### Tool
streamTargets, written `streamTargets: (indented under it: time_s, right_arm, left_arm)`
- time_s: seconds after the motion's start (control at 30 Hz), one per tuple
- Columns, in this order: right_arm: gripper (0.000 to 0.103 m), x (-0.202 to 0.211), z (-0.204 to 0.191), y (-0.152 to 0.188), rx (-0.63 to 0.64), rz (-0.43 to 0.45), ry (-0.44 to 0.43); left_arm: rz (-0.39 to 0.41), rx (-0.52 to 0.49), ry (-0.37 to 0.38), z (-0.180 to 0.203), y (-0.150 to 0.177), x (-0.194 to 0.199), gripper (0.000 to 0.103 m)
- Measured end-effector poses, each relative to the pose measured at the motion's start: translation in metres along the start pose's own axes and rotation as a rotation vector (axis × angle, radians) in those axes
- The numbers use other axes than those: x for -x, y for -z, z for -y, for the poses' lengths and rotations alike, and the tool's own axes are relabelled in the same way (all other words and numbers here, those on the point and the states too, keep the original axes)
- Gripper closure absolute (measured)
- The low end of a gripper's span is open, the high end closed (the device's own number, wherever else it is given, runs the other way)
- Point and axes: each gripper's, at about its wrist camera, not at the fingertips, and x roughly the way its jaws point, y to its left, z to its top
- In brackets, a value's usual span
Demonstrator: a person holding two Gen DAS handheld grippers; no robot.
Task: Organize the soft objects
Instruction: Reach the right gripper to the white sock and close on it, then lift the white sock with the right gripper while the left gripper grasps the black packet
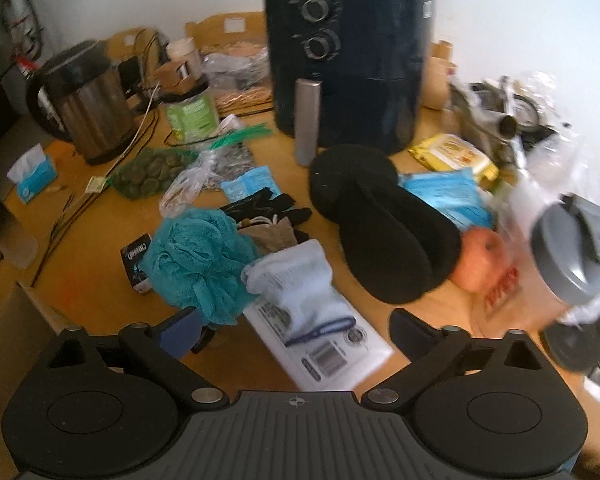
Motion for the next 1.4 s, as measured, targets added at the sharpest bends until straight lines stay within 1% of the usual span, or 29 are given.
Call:
streamTargets:
  time_s: [0.07,0.23,0.37,0.4,0.43,0.47,0.5,0.53,0.57,0.63,0.73,0.87,1.03,1.1,1.4]
  right_arm:
    - [0.009,-0.014,-0.001,-0.002,0.043,-0.013,-0.007]
    - [0.022,-0.052,-0.009,-0.003,0.177,-0.072,0.01]
    - [0.031,-0.078,-0.012,0.0,0.229,-0.117,0.016]
    - [0.035,-0.084,-0.012,0.001,0.234,-0.125,0.022]
    - [0.042,-0.09,-0.012,0.002,0.241,-0.137,0.032]
    - [0.046,-0.094,-0.012,0.003,0.249,-0.147,0.042]
    - [0.058,-0.097,-0.012,0.004,0.257,-0.154,0.05]
    - [0.072,-0.099,-0.013,0.005,0.267,-0.163,0.053]
    - [0.072,-0.099,-0.013,0.006,0.27,-0.172,0.05]
    - [0.079,-0.097,-0.012,0.005,0.268,-0.166,0.042]
    - [0.085,-0.088,-0.009,0.004,0.258,-0.146,0.015]
    - [0.088,-0.072,-0.009,0.002,0.264,-0.121,-0.005]
    - [0.088,-0.046,-0.004,-0.004,0.228,-0.067,0.003]
    - [0.088,-0.033,-0.001,-0.007,0.206,-0.044,0.002]
    - [0.088,0.025,0.01,-0.007,0.093,0.054,0.006]
  left_arm:
    - [-0.009,0.009,-0.001,-0.002,0.003,-0.001,0.0]
    - [-0.013,0.035,0.012,-0.007,0.009,0.001,0.0]
    - [-0.002,0.058,0.016,-0.011,0.012,0.005,0.0]
    - [0.0,0.062,0.013,-0.011,0.012,0.005,0.0]
    - [0.001,0.065,0.011,-0.012,0.012,0.005,0.0]
    - [0.004,0.068,0.012,-0.012,0.012,0.006,0.0]
    - [0.007,0.071,0.012,-0.012,0.012,0.006,0.0]
    - [0.008,0.077,0.012,-0.013,0.011,0.007,0.0]
    - [0.009,0.083,0.012,-0.014,0.012,0.007,0.0]
    - [0.012,0.094,0.014,-0.015,0.012,0.008,0.0]
    - [0.009,0.108,0.025,-0.017,0.011,0.005,0.0]
    - [0.006,0.111,0.037,-0.02,0.007,0.002,0.0]
    - [0.024,0.073,0.048,-0.018,-0.003,-0.001,0.0]
    - [0.035,0.051,0.073,-0.018,-0.006,-0.005,0.0]
    - [-0.005,-0.006,0.115,-0.023,-0.027,-0.049,0.0]
